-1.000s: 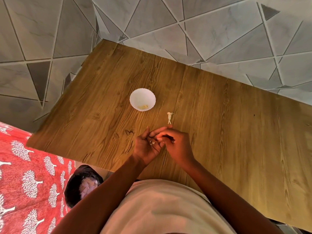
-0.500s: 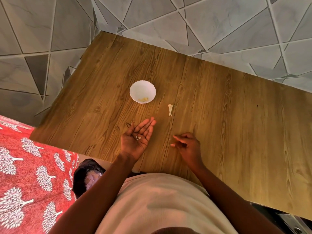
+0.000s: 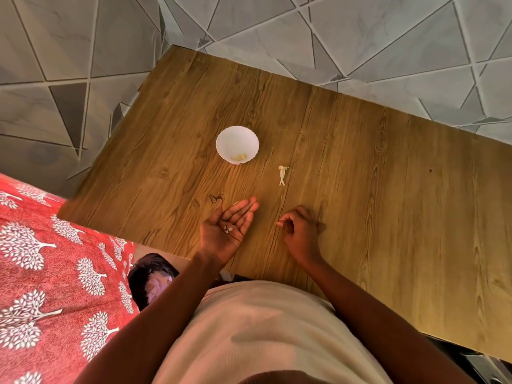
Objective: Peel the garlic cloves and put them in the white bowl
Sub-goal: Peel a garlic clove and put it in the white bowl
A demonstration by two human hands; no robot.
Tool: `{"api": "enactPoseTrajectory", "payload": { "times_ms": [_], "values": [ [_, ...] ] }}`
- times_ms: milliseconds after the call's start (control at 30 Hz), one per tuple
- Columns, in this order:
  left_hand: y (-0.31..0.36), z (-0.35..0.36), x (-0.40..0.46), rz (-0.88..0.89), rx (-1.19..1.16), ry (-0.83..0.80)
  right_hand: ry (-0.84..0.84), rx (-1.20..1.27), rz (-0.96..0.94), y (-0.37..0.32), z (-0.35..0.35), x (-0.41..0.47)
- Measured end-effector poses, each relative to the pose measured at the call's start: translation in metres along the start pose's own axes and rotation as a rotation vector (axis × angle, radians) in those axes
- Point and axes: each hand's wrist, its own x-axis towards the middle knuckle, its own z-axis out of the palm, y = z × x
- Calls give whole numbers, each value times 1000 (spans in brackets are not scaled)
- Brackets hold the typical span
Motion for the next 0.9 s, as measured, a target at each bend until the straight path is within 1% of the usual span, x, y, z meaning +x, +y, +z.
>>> {"api": "enactPoseTrajectory", "payload": {
  "times_ms": [67, 100, 200, 267, 333, 400, 533, 633, 700, 767, 833, 900],
  "values": [
    [1, 0, -1, 11, -11, 4, 6, -65, 2, -3, 1, 1],
    [3, 0, -1, 18, -20, 8, 2, -49, 15, -5, 1, 3],
    [6, -3, -4, 28, -37, 23, -19, 123, -17, -19, 0, 6],
    [9, -4, -6, 43, -52, 23, -66, 194, -35, -31, 4, 7],
    [11, -6, -9, 56, -55, 29, -125, 246, -27, -38, 12, 7],
    [11, -8, -10, 60, -51, 34, -134, 247, -22, -39, 18, 7],
    [12, -11, -12, 50, -52, 34, -126, 147, -85, -33, 25, 9],
    [12, -12, -13, 42, -64, 22, -113, -98, -217, -37, 25, 6],
    [13, -11, -13, 44, -64, 17, -112, -144, -227, -42, 26, 7],
    [15, -13, -13, 46, -60, 17, -123, -31, -154, -49, 24, 8],
    [19, -15, -14, 51, -63, 6, -136, 159, -99, -60, 21, 9],
    [24, -17, -17, 62, -74, -12, -125, 309, -111, -81, 16, 7]
  ]
}}
